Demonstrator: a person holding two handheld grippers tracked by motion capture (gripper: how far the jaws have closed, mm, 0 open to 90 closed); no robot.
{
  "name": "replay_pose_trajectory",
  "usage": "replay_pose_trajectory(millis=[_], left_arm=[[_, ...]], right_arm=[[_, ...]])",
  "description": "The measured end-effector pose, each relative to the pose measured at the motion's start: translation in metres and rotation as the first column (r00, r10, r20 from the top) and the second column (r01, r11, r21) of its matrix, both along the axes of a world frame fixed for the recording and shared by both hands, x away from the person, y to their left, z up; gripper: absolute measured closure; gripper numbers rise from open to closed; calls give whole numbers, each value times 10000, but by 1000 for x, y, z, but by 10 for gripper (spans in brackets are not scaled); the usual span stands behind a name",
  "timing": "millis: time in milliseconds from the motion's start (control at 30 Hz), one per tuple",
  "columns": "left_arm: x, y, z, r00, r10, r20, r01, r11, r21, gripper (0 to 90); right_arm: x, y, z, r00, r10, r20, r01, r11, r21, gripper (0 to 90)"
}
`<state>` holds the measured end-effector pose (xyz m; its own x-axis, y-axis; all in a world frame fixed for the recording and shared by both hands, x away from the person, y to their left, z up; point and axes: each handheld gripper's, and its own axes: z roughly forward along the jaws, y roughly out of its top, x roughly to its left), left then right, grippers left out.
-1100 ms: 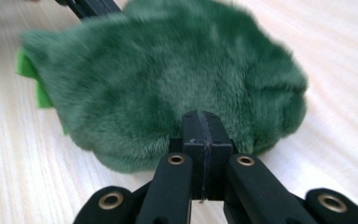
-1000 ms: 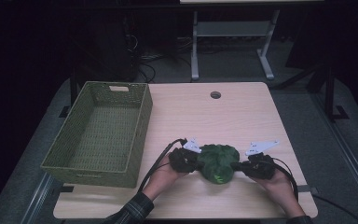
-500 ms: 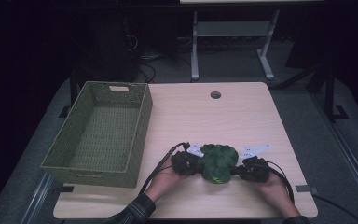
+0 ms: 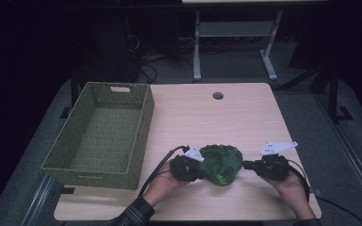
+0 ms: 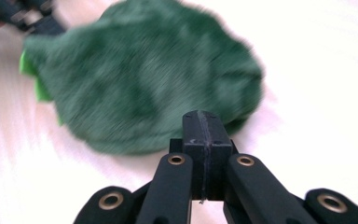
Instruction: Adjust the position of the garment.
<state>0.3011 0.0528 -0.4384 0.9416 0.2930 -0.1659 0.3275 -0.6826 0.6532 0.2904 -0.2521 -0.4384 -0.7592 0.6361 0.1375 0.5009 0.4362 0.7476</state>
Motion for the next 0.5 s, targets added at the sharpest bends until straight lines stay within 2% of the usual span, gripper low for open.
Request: replay_pose_trajectory(millis=[133,300,367,433,500], left_arm=[[-9,-6,4,9990,-357,-260,349,9989,-305,878],[-13,-15,2,9968,-678,-432,660,9969,-425,878],[-14,-20,1,9958,-789,-472,766,9959,-486,878],[-15,-24,0,9954,-835,-472,811,9954,-501,878],[-14,-28,-3,9946,-900,-514,872,9947,-545,875]], right_arm=[[14,-1,7,9996,-194,226,193,9998,51,899],[35,8,12,9988,-286,387,281,9995,135,899],[45,13,12,9990,-325,316,318,9993,214,899],[54,19,12,9979,-364,542,346,9988,350,899],[65,25,10,9987,-399,308,390,9988,295,898]])
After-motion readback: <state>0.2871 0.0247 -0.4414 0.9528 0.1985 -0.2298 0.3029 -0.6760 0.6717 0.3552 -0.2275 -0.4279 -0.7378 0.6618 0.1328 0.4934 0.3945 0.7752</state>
